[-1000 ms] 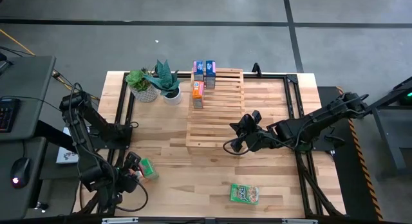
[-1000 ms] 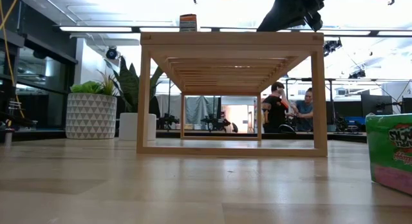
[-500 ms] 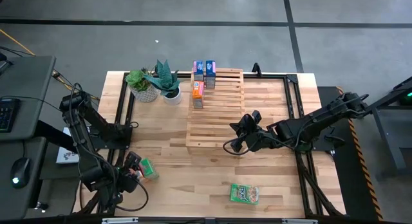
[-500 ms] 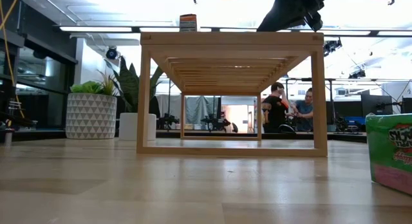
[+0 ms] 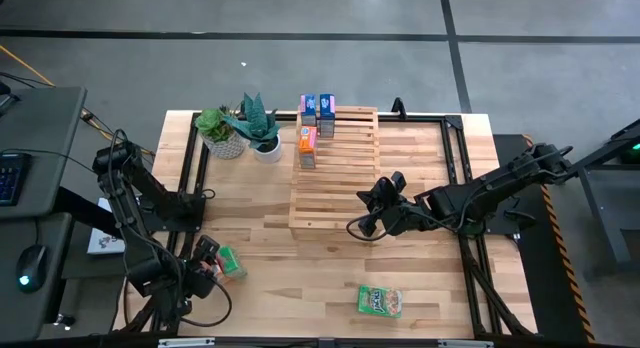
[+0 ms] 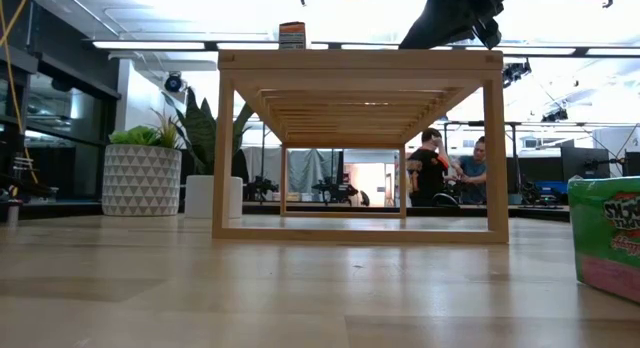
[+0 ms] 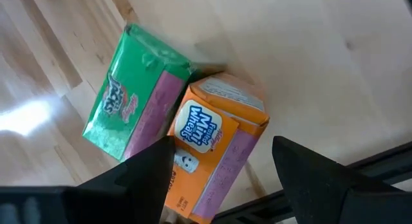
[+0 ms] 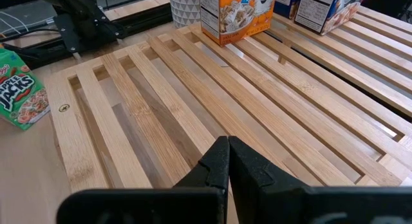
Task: Stack cereal on shelf
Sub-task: Put the orange cereal box on the shelf aligned with the other orange cereal box
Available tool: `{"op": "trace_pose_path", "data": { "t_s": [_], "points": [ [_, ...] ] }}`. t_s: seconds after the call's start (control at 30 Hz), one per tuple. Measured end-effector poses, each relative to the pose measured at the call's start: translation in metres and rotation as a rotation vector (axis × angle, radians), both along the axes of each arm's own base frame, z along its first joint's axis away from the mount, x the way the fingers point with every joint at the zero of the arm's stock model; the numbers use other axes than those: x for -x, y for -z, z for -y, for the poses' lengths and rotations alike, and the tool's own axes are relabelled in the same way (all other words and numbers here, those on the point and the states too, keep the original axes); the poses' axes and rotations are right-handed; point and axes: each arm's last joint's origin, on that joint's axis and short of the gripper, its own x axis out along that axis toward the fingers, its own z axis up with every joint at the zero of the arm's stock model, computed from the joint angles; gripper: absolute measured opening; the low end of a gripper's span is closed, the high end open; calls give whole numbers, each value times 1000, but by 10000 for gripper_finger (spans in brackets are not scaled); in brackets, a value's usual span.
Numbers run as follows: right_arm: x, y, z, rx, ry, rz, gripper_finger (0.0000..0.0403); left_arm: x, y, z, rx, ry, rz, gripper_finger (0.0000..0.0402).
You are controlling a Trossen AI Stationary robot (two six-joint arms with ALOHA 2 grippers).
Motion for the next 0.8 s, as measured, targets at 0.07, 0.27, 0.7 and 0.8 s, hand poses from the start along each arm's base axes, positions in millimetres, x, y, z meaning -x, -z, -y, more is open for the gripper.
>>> {"op": "trace_pose_path", "data": {
  "t_s": [0.07,0.27,0.7,0.8],
  "points": [
    [0,0,0,0,0,0,0,0,2,-1,-20,6,15,255],
    [0,0,0,2,7,3,0,-1,2,-2,-37,22,43,255],
    [0,0,0,6,10,4,0,-2,-4,0,-24,21,46,255],
    [0,0,0,8,13,5,0,-2,-4,0,-31,21,43,255]
  ]
}}
